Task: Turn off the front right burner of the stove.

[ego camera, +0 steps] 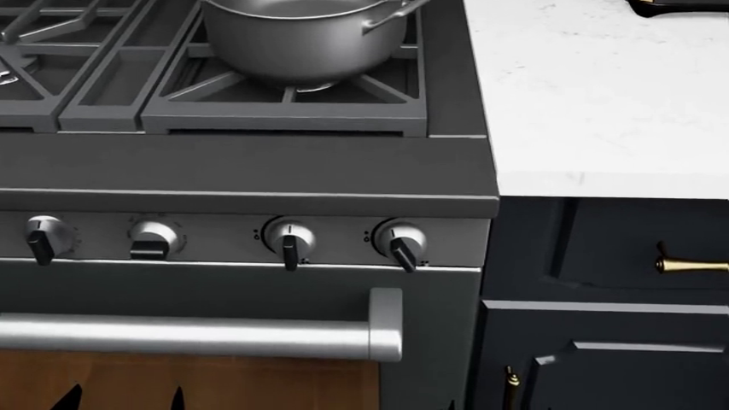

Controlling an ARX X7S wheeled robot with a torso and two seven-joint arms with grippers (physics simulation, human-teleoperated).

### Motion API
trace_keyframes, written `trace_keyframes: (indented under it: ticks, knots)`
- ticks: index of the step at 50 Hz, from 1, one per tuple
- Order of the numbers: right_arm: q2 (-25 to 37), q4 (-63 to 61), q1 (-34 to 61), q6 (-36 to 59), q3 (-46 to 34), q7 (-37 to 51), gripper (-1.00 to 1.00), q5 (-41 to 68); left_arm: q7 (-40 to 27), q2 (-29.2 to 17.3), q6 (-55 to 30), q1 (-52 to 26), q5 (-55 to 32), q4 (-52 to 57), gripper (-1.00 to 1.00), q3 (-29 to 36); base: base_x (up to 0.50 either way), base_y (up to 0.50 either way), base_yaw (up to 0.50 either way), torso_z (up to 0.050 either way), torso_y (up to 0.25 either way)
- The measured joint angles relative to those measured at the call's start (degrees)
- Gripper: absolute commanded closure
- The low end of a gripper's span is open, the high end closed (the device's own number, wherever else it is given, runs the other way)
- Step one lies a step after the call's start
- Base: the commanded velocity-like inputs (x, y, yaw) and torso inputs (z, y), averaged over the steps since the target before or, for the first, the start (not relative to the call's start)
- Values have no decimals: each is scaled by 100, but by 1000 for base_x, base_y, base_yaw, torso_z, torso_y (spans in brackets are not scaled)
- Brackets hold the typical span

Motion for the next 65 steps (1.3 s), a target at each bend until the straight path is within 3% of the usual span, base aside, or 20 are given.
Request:
trace_keyframes:
  ticks: [47, 65]
  knots:
    - [192, -143, -77, -12, -129, 246, -100, 185, -160, -170, 108, -30, -206, -38, -100, 210, 0, 0, 0, -50, 0]
    - [297, -536, 98, 316, -236, 371, -100, 93, -172, -209, 184, -38, -342, -69, -100, 258, 0, 0, 0, -1, 0]
